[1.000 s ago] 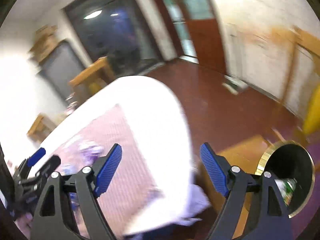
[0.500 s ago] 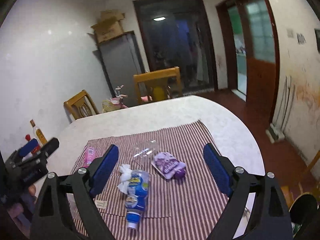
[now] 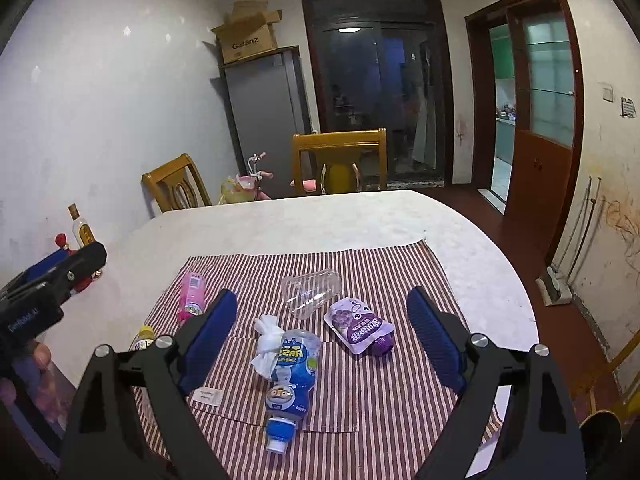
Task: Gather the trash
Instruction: 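Move both tools back over the tablecloth, then grasp the clear plastic cup with the right tool while the left tool grasps the white tissue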
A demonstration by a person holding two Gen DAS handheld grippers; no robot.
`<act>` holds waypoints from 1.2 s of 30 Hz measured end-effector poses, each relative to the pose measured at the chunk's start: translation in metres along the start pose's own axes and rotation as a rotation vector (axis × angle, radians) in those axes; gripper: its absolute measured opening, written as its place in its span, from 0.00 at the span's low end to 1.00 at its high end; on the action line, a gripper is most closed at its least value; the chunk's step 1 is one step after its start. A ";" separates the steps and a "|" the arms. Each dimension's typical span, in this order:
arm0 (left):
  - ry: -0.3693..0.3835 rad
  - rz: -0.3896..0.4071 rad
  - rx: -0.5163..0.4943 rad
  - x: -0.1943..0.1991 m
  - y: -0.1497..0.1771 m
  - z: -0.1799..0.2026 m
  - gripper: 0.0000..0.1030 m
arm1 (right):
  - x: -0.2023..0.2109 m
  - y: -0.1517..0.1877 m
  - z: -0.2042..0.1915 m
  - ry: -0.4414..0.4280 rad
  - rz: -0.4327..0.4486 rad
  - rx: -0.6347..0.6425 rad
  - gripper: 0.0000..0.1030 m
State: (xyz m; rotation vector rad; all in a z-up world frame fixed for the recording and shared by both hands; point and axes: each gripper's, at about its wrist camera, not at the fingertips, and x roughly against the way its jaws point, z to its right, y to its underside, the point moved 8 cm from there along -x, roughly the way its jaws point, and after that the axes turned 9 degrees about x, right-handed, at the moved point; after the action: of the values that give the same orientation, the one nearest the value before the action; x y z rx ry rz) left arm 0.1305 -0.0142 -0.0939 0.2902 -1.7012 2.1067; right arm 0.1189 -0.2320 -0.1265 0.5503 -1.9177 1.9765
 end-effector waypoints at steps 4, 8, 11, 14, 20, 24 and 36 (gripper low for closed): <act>0.013 -0.009 0.005 -0.004 0.001 -0.001 0.94 | -0.007 0.000 -0.002 -0.004 -0.012 0.001 0.84; -0.023 -0.001 0.006 -0.010 0.002 -0.011 0.94 | -0.016 0.001 -0.007 -0.002 -0.032 0.005 0.84; -0.059 -0.012 0.016 -0.019 0.004 -0.023 0.94 | -0.026 0.001 -0.011 -0.007 -0.046 0.013 0.84; -0.079 -0.039 0.034 -0.031 0.008 -0.033 0.94 | -0.039 0.000 -0.018 -0.022 -0.065 0.027 0.84; -0.109 -0.092 0.073 -0.059 0.014 -0.054 0.94 | -0.104 0.000 -0.039 0.003 -0.116 0.174 0.84; -0.105 -0.157 0.109 -0.082 0.024 -0.071 0.94 | -0.168 0.005 -0.051 -0.008 -0.197 0.262 0.84; -0.089 -0.276 0.094 -0.129 0.049 -0.070 0.94 | -0.295 0.057 -0.041 0.080 -0.528 0.389 0.08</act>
State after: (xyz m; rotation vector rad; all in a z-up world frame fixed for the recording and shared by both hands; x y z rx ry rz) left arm 0.2310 0.0212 -0.2067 0.6177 -1.5128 1.9964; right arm 0.3460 -0.1848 -0.3223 0.9478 -1.1731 1.9650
